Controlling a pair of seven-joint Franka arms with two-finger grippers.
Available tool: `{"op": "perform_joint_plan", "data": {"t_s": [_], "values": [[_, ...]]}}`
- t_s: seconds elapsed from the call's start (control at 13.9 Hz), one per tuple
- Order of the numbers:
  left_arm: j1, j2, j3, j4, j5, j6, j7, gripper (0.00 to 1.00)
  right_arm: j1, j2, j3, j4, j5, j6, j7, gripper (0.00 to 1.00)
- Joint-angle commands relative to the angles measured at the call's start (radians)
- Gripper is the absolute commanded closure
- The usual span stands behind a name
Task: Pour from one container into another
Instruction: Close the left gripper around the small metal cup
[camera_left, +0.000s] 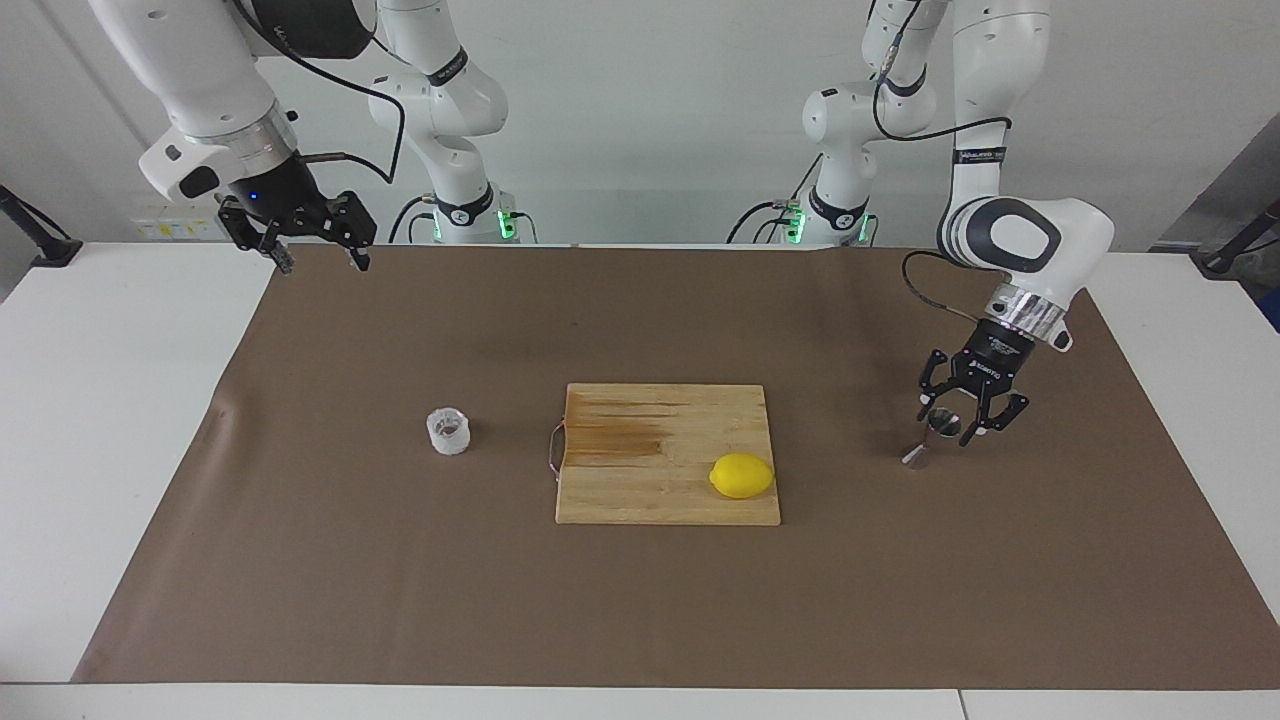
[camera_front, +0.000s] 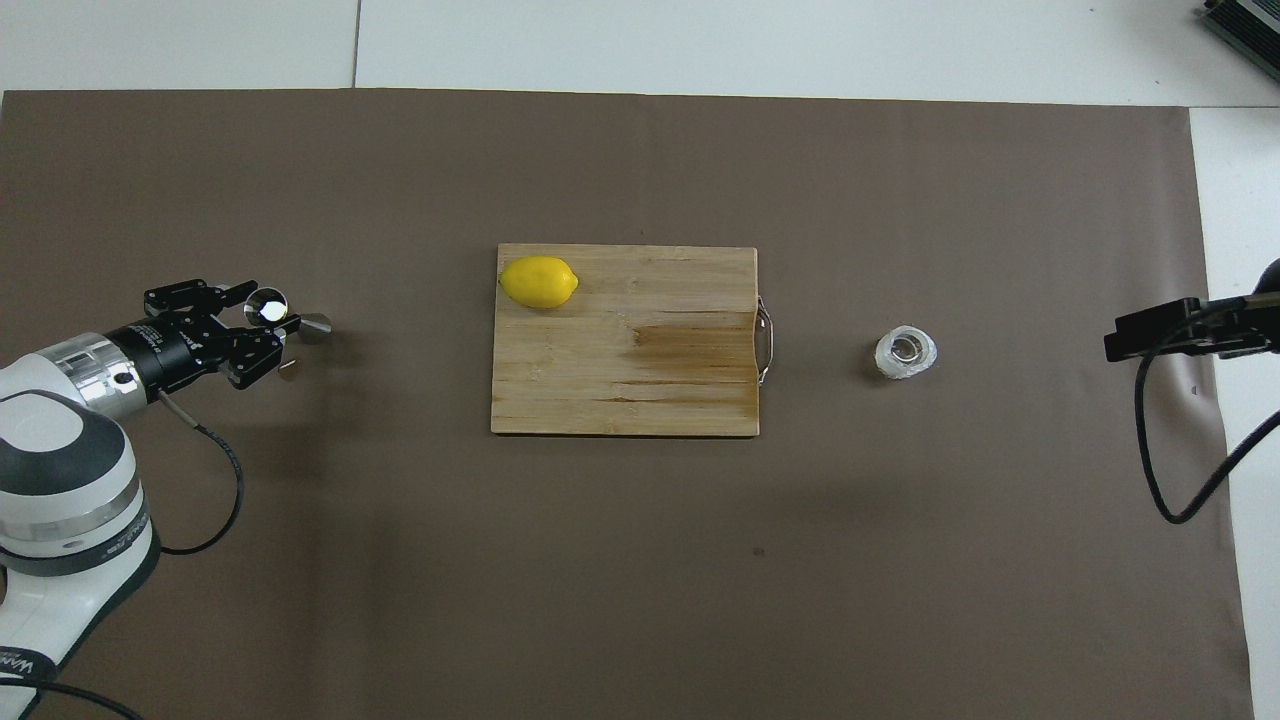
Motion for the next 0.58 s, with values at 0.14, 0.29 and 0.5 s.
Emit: {"op": "perform_joint_plan", "data": {"t_s": [0.14, 0.29, 0.5], "values": [[0.004, -0.002, 0.002, -0.003, -0.021, 0.0, 0.019, 0.45, -0.008, -0.008, 0.008, -0.004, -0.008, -0.007, 0.017, 0.0], [0.004, -0.002, 0.002, -0.003, -0.021, 0.0, 0.019, 0.51, -0.008, -0.008, 0.008, -0.004, -0.008, -0.007, 0.019, 0.0], [0.004, 0.0, 0.002, -0.003, -0.021, -0.002, 0.017, 0.61, -0.008, -0.008, 0.008, -0.004, -0.008, -0.007, 0.017, 0.0]]}}
